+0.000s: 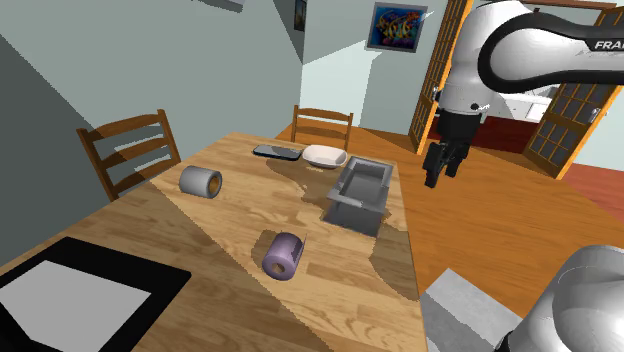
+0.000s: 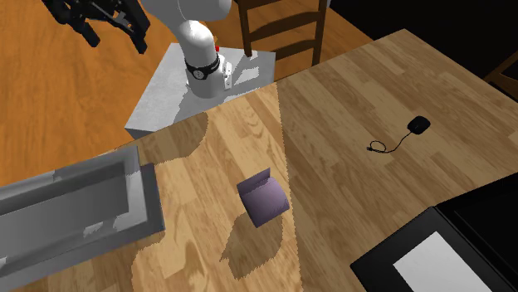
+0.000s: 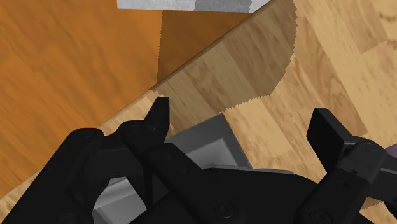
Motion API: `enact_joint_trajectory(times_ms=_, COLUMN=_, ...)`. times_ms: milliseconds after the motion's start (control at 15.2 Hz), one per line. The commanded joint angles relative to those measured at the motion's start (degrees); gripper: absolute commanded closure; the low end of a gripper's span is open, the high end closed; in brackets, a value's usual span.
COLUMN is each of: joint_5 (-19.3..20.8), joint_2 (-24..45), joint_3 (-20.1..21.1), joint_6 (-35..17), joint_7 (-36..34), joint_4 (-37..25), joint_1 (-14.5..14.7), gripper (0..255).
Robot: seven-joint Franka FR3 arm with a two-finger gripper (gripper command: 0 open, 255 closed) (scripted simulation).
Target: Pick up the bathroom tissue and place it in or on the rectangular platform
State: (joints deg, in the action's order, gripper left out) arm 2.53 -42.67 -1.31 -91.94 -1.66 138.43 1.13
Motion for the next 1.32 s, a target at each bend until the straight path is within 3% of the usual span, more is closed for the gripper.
enact_joint_trajectory(times_ms=0, joint_5=0.0, joint_2=0.0, joint_3=0.0, joint_6=0.0, joint_7=0.0, joint_4=0.0, joint_1=0.0, gripper=0)
enact_joint_trajectory(times_ms=330, joint_5=-5.4, joint_2=-15.6, joint_3=8.7, joint_6=-9.6, joint_7=-14.6, joint_4=14.3, joint_1=0.3, gripper=0)
enact_joint_trajectory(times_ms=594, joint_5=-11.1, joint_2=-25.1, joint_3=18.9, joint_6=-17.1, joint_7=-27.7, joint_4=23.0, joint_1=2.3, gripper=0)
enact_joint_trajectory(times_ms=990, joint_5=-20.6, joint_2=-29.3, joint_3=40.7, joint_6=-29.7, joint_7=-50.6, joint_4=29.1, joint_1=5.4, gripper=0)
enact_joint_trajectory(times_ms=1122, joint_5=-23.1, joint_2=-27.9, joint_3=49.2, joint_6=-34.1, joint_7=-58.6, joint_4=28.8, joint_1=4.3, gripper=0)
enact_joint_trajectory(times_ms=1254, joint_5=-25.0, joint_2=-26.2, joint_3=57.8, joint_6=-38.1, joint_7=-66.5, joint_4=27.2, joint_1=1.3, gripper=0)
